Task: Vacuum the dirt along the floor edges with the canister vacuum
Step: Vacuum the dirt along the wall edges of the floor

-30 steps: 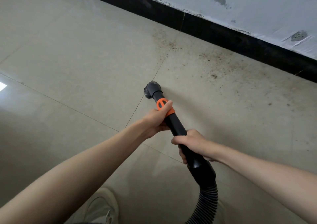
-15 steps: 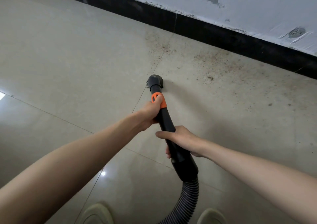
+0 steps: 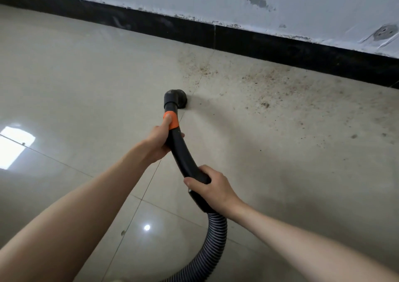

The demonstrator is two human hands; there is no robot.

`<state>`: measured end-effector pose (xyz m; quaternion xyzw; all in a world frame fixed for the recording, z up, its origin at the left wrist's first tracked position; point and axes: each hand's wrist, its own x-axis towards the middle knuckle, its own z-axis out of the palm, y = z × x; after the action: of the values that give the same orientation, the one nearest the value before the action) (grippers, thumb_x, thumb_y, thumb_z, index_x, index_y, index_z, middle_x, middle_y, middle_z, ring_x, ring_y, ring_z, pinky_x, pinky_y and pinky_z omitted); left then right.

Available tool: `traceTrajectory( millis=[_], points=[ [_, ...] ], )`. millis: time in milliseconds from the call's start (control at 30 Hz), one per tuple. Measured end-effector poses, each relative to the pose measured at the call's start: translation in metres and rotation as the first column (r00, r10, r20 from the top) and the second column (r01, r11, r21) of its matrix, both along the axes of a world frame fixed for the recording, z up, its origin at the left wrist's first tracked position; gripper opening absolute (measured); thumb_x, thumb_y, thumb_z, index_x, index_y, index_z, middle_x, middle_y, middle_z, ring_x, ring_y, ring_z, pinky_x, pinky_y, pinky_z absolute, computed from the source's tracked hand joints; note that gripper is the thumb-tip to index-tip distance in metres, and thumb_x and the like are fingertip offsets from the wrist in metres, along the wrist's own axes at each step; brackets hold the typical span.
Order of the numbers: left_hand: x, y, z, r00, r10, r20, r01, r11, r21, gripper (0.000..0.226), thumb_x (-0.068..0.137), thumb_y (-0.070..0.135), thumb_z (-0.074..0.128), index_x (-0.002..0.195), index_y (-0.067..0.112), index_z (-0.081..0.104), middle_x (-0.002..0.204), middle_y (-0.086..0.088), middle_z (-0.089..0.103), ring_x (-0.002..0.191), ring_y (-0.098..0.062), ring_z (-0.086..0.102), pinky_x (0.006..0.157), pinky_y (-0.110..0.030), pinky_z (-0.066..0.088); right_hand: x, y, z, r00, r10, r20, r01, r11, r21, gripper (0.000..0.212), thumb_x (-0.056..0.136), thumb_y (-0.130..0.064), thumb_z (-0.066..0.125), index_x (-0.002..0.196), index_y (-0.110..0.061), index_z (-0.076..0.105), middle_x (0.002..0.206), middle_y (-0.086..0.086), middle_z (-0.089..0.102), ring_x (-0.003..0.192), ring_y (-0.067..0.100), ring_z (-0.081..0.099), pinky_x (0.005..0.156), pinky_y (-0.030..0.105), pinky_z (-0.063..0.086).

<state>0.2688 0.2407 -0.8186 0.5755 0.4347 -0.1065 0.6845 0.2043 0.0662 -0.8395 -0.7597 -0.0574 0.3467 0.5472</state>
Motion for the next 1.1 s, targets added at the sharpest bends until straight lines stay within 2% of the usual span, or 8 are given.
traceTrajectory(
  millis=[167, 267, 400, 600, 733, 867, 1000, 1100],
  points=[
    [0.011, -0.014, 0.011, 0.999, -0.011, -0.047, 0.015, 0.996, 0.087, 0.047, 0.097, 0.046, 0.043, 0.108, 0.0, 0.042, 0.086, -0.013, 0.056, 0.072, -0.021, 0.057, 0.058, -0.03, 0.047, 0.018, -0.006, 0.003, 1.0, 0.025, 0.018, -0.025, 1.0, 0.012, 0.014, 0.084, -0.036, 0.068, 0.08, -0.024, 0.061, 0.07, -0.009, 0.067, 0.058, -0.001, 0.06, 0.058, 0.018, 0.048],
    [0.018, -0.028, 0.021, 0.995, -0.031, -0.095, 0.041, 0.994, 0.106, 0.048, 0.095, 0.046, 0.044, 0.115, 0.002, 0.041, 0.095, -0.011, 0.052, 0.08, -0.023, 0.056, 0.068, -0.035, 0.048, 0.035, -0.011, 0.008, 0.998, 0.046, 0.032, -0.045, 0.999, -0.024, 0.018, 0.083, -0.039, 0.067, 0.08, -0.022, 0.063, 0.069, -0.009, 0.068, 0.06, 0.001, 0.062, 0.061, 0.019, 0.047],
    [0.023, -0.043, 0.031, 0.99, -0.052, -0.129, 0.069, 0.989, 0.131, 0.035, 0.097, 0.036, 0.046, 0.112, 0.004, 0.041, 0.086, -0.009, 0.051, 0.073, -0.021, 0.055, 0.076, -0.036, 0.047, 0.057, -0.016, 0.024, 0.998, 0.064, 0.01, -0.063, 0.998, -0.018, 0.022, 0.083, -0.037, 0.068, 0.07, -0.022, 0.059, 0.068, -0.008, 0.064, 0.063, 0.007, 0.059, 0.06, 0.022, 0.043],
    [0.03, -0.039, 0.05, 0.99, -0.076, -0.123, 0.094, 0.984, 0.15, 0.03, 0.1, 0.029, 0.041, 0.111, 0.001, 0.038, 0.085, -0.01, 0.049, 0.071, -0.022, 0.053, 0.079, -0.036, 0.045, 0.069, -0.001, 0.037, 0.992, 0.018, -0.125, -0.006, 0.995, 0.098, 0.026, 0.078, -0.038, 0.072, 0.071, -0.016, 0.062, 0.069, 0.001, 0.063, 0.067, 0.023, 0.061, 0.074, 0.044, 0.055],
    [0.031, -0.027, 0.057, 0.992, -0.031, -0.122, 0.047, 0.99, 0.135, 0.029, 0.101, 0.029, 0.04, 0.113, 0.002, 0.038, 0.085, -0.01, 0.05, 0.075, -0.023, 0.054, 0.079, -0.035, 0.045, 0.07, 0.016, 0.042, 0.992, -0.005, -0.125, 0.018, 0.994, 0.104, 0.026, 0.076, -0.037, 0.072, 0.071, -0.014, 0.063, 0.066, 0.0, 0.062, 0.065, 0.023, 0.061, 0.077, 0.053, 0.056],
    [0.032, -0.022, 0.062, 0.992, -0.047, -0.115, 0.058, 0.994, 0.098, 0.035, 0.101, 0.027, 0.039, 0.125, 0.001, 0.04, 0.088, -0.011, 0.051, 0.077, -0.025, 0.055, 0.076, -0.037, 0.046, 0.077, 0.021, 0.047, 0.996, -0.006, -0.086, 0.013, 0.997, 0.075, 0.023, 0.08, -0.035, 0.07, 0.072, -0.014, 0.064, 0.067, -0.001, 0.061, 0.063, 0.019, 0.059, 0.069, 0.041, 0.056],
    [0.041, -0.026, 0.059, 0.989, -0.07, -0.134, 0.081, 0.994, 0.076, 0.04, 0.102, 0.029, 0.035, 0.13, 0.0, 0.038, 0.087, -0.012, 0.052, 0.078, -0.025, 0.054, 0.074, -0.036, 0.046, 0.088, 0.018, 0.047, 0.999, 0.011, -0.036, -0.01, 1.0, 0.024, 0.022, 0.082, -0.035, 0.068, 0.074, -0.015, 0.063, 0.074, 0.0, 0.065, 0.065, 0.014, 0.059, 0.058, 0.023, 0.045],
    [0.049, -0.029, 0.055, 0.987, -0.072, -0.145, 0.083, 0.994, 0.069, 0.04, 0.102, 0.034, 0.033, 0.127, 0.003, 0.038, 0.086, -0.011, 0.051, 0.086, -0.026, 0.054, 0.075, -0.036, 0.047, 0.096, 0.019, 0.044, 0.999, 0.019, -0.031, -0.02, 1.0, -0.011, 0.023, 0.081, -0.036, 0.069, 0.077, -0.013, 0.064, 0.082, 0.004, 0.07, 0.07, 0.016, 0.062, 0.063, 0.025, 0.047]
  ],
)
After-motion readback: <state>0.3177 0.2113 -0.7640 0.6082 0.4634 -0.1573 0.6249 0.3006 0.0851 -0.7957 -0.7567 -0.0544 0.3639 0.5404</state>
